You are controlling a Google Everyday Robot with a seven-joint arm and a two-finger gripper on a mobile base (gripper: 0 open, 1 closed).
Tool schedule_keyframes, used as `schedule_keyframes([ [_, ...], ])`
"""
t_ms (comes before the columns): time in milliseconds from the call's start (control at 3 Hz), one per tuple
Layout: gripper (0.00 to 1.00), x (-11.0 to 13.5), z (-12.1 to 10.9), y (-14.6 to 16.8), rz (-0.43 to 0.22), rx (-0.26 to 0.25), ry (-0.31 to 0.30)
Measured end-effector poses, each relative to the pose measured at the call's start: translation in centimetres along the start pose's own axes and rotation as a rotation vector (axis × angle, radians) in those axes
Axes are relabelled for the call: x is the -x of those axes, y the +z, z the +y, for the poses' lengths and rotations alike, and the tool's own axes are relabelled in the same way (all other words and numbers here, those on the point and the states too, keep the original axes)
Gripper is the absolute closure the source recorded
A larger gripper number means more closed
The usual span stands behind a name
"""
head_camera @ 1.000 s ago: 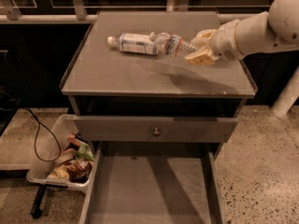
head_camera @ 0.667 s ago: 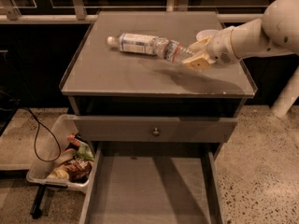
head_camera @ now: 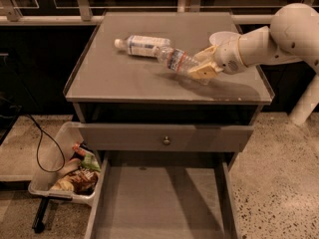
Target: Pick water bottle from middle drawer and place on counter
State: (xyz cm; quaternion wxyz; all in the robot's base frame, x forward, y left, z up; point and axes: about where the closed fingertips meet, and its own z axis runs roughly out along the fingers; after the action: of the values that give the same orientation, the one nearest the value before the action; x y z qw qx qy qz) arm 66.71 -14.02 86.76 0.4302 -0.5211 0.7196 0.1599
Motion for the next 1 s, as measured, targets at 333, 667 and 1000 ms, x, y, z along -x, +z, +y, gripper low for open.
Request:
schedule_keyframes([
  [333,0.81,0.00,0.00,0.00,0.000,0.000,0.000],
  [667,0.58,0.00,0.00,0.01,0.000,0.000,0.000],
  [1000,0.34,0.00,0.00,0.01,0.000,0.000,0.000],
])
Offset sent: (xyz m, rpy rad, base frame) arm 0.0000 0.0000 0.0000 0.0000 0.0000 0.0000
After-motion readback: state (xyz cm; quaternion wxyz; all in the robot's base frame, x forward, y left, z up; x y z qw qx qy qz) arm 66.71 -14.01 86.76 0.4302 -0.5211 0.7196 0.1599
